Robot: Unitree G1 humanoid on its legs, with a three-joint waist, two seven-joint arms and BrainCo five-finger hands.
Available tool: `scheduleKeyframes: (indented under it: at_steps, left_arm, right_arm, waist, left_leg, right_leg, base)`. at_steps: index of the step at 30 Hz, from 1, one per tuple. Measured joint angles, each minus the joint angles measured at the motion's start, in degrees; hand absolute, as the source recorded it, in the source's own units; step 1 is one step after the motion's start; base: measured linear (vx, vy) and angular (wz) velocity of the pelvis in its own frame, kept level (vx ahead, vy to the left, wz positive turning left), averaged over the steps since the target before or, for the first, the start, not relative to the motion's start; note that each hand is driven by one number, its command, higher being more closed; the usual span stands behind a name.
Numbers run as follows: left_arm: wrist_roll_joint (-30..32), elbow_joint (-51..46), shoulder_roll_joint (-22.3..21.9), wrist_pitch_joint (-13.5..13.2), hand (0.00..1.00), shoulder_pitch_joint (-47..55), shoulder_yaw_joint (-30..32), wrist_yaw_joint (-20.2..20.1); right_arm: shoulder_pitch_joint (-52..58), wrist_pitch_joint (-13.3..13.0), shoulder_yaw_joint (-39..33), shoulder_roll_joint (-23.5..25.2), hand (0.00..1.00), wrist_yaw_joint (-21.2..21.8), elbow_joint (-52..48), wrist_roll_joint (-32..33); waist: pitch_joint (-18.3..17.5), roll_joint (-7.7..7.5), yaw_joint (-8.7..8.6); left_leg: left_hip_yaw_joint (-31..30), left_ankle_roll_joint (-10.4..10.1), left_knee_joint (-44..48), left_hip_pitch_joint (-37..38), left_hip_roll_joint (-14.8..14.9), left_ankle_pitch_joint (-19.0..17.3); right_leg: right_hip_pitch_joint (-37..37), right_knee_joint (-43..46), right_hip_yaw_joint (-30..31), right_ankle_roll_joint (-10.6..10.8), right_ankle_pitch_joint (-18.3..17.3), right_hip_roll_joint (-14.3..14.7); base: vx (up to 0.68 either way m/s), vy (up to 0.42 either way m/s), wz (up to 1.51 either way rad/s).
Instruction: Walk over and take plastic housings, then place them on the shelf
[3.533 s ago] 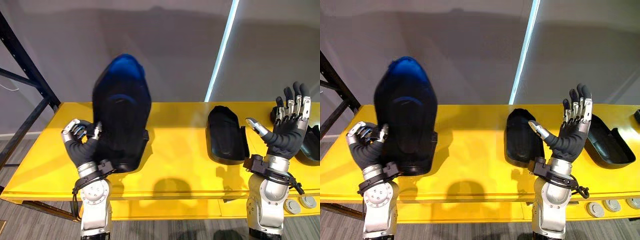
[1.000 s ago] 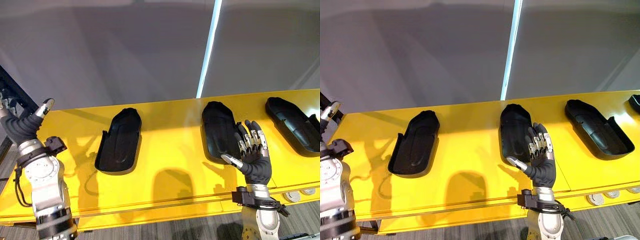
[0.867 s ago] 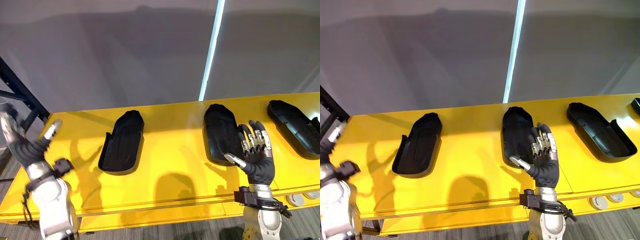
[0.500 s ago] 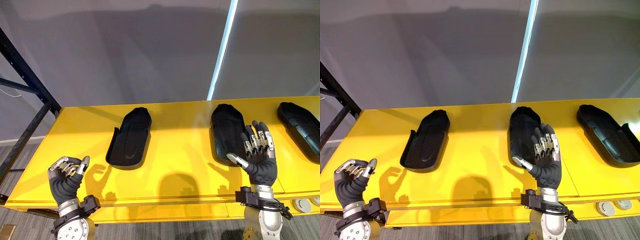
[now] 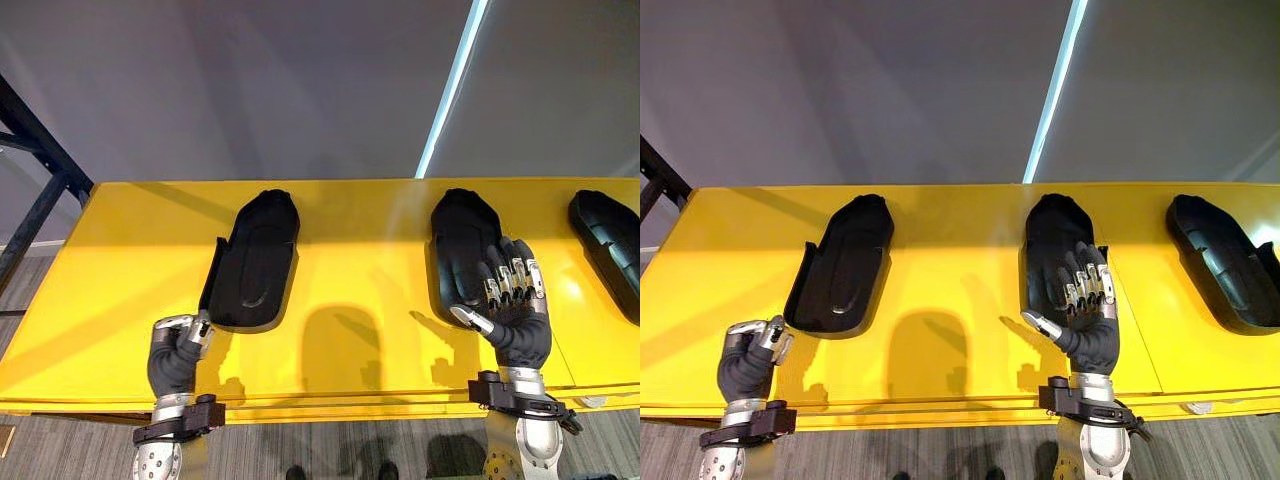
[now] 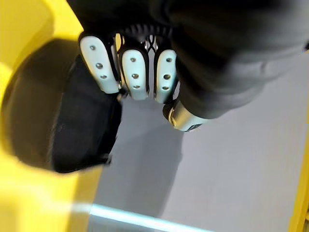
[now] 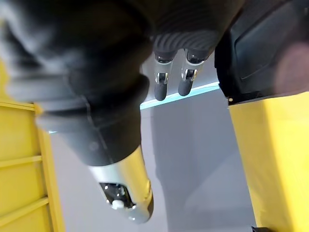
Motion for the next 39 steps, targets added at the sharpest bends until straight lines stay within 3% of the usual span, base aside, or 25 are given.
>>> scheduleKeyframes:
  at_steps: [15, 25, 38, 39]
  left_arm:
    - [-5.0, 4.2, 6.3, 2.1, 1.00, -1.1, -8.1, -4.9]
    - [-5.7, 10.0, 6.3, 2.3, 1.00, -4.8, -9.4, -5.3]
    - [-6.2, 9.8, 5.5, 2.3, 1.00, -6.1, -9.0, -4.4]
    - [-7.0, 8.1, 5.3, 2.4, 0.00, -6.0, -8.9, -4.4]
  right_arm:
    - [-0.4, 0.0, 0.9, -0.1, 0.00, 0.5, 0.0, 0.1]
    - [-0.3, 0.0, 0.9, -0.1, 0.00, 1.1, -0.1, 0.1]
    - [-0.2, 0.0, 0.7, 0.0, 0.00, 1.2, -0.1, 0.1]
    - [-0.4, 0.0, 0.5, 0.0, 0.00, 1.2, -0.3, 0.1]
  waist:
    - [1.2, -0.02, -0.11]
    - [1.2, -0.02, -0.54]
    - [1.2, 0.00, -0.55]
    - [1.2, 0.00, -0.54]
  left_leg:
    - [2.2, -0.6, 0.5, -0.5, 0.2, -1.0]
    - [2.8, -0.7, 0.6, -0.4, 0.2, -1.2]
    - [3.0, -0.7, 0.6, 1.1, 0.4, -1.3]
    - [3.0, -0.7, 0.6, 1.5, 0.4, -1.3]
  right_leg:
    - [-1.3, 0.0, 1.7, 0.1, -0.1, 0.2]
    - [-1.6, 0.0, 2.5, 0.1, -0.1, 0.2]
    - [-0.1, -0.1, 2.8, 0.1, -0.1, 0.5]
    - [0.3, -0.1, 2.7, 0.1, -0.1, 0.5]
  base:
    - [0.00, -0.010, -0.06]
    - [0.00, -0.005, -0.03]
    - [0.00, -0.005, -0.01]
    - [0.00, 0.000, 0.00]
